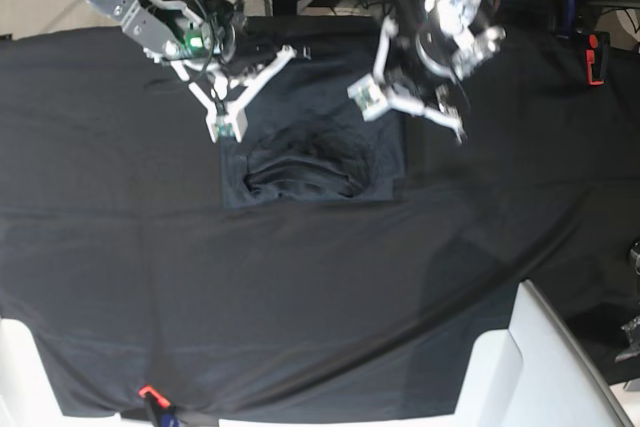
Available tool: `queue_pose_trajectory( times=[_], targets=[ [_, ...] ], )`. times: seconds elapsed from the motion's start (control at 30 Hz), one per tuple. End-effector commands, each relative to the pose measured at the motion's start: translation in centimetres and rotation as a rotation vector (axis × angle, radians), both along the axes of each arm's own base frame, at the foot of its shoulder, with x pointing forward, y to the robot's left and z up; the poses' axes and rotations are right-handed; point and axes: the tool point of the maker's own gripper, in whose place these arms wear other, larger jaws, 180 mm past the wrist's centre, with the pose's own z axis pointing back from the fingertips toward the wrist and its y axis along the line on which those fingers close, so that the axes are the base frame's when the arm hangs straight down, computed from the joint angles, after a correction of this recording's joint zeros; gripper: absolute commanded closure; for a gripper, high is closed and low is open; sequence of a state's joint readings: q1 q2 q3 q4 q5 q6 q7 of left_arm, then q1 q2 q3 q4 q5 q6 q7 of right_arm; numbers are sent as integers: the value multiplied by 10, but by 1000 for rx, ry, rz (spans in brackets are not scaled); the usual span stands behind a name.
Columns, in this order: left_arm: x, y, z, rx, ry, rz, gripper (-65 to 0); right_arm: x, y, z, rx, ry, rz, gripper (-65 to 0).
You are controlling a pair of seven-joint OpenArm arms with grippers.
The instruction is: Fold the T-shirt properly
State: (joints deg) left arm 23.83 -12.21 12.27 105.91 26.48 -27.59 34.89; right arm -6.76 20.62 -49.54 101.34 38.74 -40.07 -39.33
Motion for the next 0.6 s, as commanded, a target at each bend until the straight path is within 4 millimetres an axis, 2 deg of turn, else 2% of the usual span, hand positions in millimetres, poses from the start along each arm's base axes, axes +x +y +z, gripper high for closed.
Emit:
queue_pose_trajectory(
  times=[0.0, 0.1, 0.2, 0.33, 0.43, 0.57],
  targets=[
    [5, 2, 11, -16, -39, 11, 0, 9, -5, 8, -1, -42, -4, -2],
    [-2, 14, 13, -36, -50, 37, 0, 10, -28, 5, -46, -48, -13, -2],
    [-14, 30, 13, -64, -64, 69, 0, 11, -71, 1, -129, -50, -42, -2],
    [-50, 52, 9, -95, -43, 108, 0, -2, -128, 1, -238, -35, -58, -2],
    [-83, 68, 5, -88, 6, 137, 0, -21, -151, 9, -257, -14, -99, -2],
    [-135, 76, 0, -94, 96, 157, 0, -60, -160, 15, -244, 47, -158, -2]
  ],
)
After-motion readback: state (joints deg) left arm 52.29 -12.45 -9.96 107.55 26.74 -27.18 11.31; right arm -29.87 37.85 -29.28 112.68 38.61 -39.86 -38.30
